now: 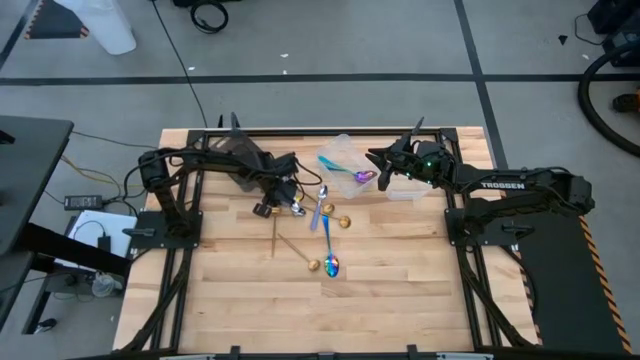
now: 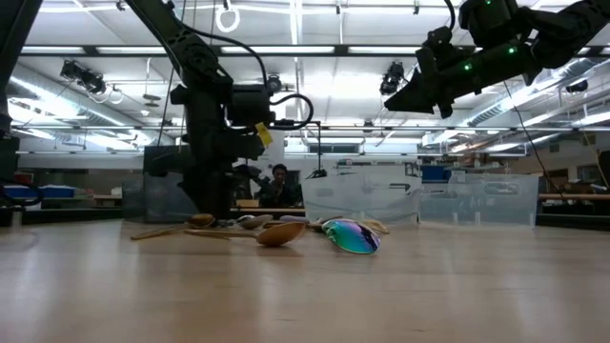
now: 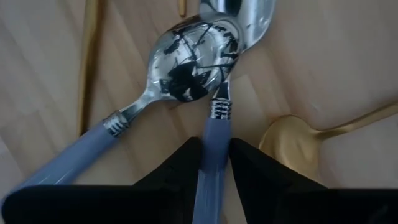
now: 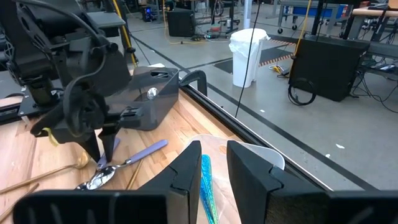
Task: Sort silverware by color (type)
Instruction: Put the purple spoon into the black bin
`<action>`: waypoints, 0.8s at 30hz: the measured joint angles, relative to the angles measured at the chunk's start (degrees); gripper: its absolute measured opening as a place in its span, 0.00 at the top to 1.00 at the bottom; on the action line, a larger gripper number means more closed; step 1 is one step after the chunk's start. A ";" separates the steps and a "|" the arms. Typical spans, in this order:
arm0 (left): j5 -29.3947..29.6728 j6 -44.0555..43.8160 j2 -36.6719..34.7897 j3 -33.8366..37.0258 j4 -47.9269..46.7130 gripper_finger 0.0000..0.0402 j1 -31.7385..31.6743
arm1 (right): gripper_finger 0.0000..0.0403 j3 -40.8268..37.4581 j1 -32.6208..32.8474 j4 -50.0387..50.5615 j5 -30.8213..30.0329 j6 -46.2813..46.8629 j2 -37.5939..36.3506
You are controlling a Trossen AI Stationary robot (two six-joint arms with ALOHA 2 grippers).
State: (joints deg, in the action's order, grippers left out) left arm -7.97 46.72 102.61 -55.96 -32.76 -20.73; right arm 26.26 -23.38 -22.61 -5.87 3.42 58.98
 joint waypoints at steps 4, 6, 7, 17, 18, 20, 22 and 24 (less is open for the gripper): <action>-0.24 -0.09 0.00 0.02 -0.12 0.75 0.24 | 0.78 0.00 0.00 0.00 0.00 0.00 0.00; -0.05 -0.41 0.00 0.02 -0.13 0.76 0.24 | 0.78 0.00 0.00 0.00 0.00 0.00 0.00; 0.06 -0.59 0.00 0.02 -0.14 0.78 0.24 | 0.78 0.00 0.00 0.00 0.00 0.00 0.00; 1.49 -1.21 -0.02 0.01 -0.31 0.87 0.77 | 0.78 0.00 0.00 0.01 0.00 -0.04 0.00; 2.21 -1.17 -0.01 -0.29 -0.67 0.87 1.03 | 0.78 0.00 0.00 0.01 0.00 -0.04 0.00; 3.31 -1.14 0.14 -1.62 -2.16 0.87 1.53 | 0.78 0.00 0.00 0.00 0.00 -0.06 0.00; 3.61 -1.16 0.42 -3.07 -4.31 0.87 1.97 | 0.78 0.00 0.00 0.00 0.00 -0.06 0.00; 3.71 -1.10 0.48 -4.97 -6.56 0.87 2.43 | 0.78 0.00 0.00 0.00 0.00 -0.06 0.00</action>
State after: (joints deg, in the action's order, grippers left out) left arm -4.25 45.62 103.09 -60.94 -39.32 -18.29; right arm 26.26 -23.37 -22.61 -5.87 3.36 58.98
